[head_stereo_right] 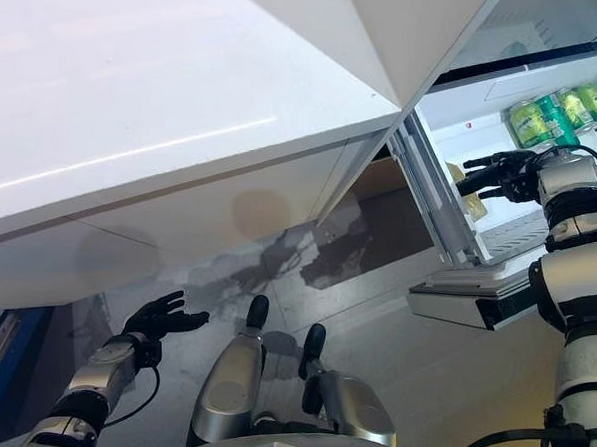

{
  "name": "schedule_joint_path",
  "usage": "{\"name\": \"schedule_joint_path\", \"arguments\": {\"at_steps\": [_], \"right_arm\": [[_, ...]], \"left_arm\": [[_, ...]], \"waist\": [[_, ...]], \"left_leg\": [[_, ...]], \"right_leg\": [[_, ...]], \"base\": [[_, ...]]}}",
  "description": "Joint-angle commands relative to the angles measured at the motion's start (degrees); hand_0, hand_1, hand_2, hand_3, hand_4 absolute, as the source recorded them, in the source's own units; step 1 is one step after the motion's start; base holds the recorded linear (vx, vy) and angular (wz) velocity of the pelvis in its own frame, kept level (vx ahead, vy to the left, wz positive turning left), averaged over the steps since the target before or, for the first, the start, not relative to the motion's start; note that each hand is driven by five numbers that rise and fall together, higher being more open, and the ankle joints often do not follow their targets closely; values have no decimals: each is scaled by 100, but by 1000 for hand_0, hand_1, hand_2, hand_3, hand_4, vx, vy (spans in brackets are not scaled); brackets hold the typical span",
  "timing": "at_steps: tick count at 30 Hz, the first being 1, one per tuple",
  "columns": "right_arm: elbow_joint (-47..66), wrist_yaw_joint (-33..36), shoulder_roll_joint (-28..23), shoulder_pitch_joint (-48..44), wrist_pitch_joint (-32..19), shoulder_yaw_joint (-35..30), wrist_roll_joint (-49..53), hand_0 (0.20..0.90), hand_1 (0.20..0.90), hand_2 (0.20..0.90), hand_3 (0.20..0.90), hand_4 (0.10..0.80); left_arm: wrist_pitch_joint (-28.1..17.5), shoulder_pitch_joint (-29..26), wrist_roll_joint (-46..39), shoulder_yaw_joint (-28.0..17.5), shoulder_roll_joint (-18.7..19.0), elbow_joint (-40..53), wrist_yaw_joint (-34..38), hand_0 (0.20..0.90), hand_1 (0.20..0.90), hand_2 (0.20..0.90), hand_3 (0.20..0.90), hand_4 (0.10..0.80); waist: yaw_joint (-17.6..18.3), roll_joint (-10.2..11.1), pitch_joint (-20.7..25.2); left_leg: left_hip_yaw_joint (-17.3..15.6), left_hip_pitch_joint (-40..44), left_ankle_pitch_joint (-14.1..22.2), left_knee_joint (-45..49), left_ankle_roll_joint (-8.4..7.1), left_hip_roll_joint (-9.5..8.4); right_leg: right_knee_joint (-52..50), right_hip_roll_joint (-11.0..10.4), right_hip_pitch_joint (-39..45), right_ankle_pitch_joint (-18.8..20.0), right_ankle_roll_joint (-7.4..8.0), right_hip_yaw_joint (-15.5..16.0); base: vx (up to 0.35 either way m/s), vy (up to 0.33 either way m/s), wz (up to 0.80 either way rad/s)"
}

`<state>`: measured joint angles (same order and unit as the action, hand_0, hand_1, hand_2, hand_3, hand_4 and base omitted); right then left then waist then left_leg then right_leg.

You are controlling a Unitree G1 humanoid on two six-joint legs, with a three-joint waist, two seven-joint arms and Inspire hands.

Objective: Put drinks into fridge and close the fridge

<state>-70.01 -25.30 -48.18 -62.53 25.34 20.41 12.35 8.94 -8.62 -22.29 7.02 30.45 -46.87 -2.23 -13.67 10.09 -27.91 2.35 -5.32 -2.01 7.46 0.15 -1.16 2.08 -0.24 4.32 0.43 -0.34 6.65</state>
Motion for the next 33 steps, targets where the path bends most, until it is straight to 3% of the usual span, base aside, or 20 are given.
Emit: {"name": "schedule_joint_path", "arguments": {"at_steps": [1, 8, 17, 23, 33], "right_arm": [[205, 501, -881, 157, -333, 183, 15, 900, 900, 900, 900, 800], [893, 1314, -1254, 590, -974, -260, 425, 900, 900, 900, 900, 800], [3001, 2015, -1376, 1430, -1130, -1035, 673, 900, 900, 900, 900, 800], [4310, 2487, -1299, 2011, -1458, -1765, 533, 900, 900, 900, 900, 800], [6565, 4043, -891, 3514, -2621, -3359, 297, 900, 900, 900, 900, 800]], "left_arm": [[-24, 612, 274, 261, -6, 31, -61, 900, 900, 900, 900, 800], [-183, 650, 139, 422, -196, -386, -156, 900, 900, 900, 900, 800], [-254, 860, 47, 218, -505, -742, -348, 900, 900, 900, 900, 800], [-297, 963, 25, 33, -631, -895, -467, 900, 900, 900, 900, 800], [-521, 1163, -53, -282, -883, -1013, -549, 900, 900, 900, 900, 800]], "waist": [[157, -103, 820], [382, -238, 1252], [759, -465, 1832], [981, -599, 2078], [1361, -740, 2318]], "left_leg": [[64, 79, 656, 135, 229, -166], [74, 351, 572, -203, 218, -191], [-58, 807, 534, -606, 171, -182], [-138, 1040, 510, -810, 169, -174], [-225, 1193, 515, -980, 179, -173]], "right_leg": [[-436, 2, -424, 170, 235, -33], [-376, -46, -303, 61, 224, 86], [-285, -93, -83, -49, 251, 21], [-212, -71, 38, -82, 262, -89], [-142, -12, 80, -109, 286, -298]], "base": [[41, 80, 1], [-7, 126, 7], [9, 130, -1], [1, 84, -9], [-17, 53, -5]]}}
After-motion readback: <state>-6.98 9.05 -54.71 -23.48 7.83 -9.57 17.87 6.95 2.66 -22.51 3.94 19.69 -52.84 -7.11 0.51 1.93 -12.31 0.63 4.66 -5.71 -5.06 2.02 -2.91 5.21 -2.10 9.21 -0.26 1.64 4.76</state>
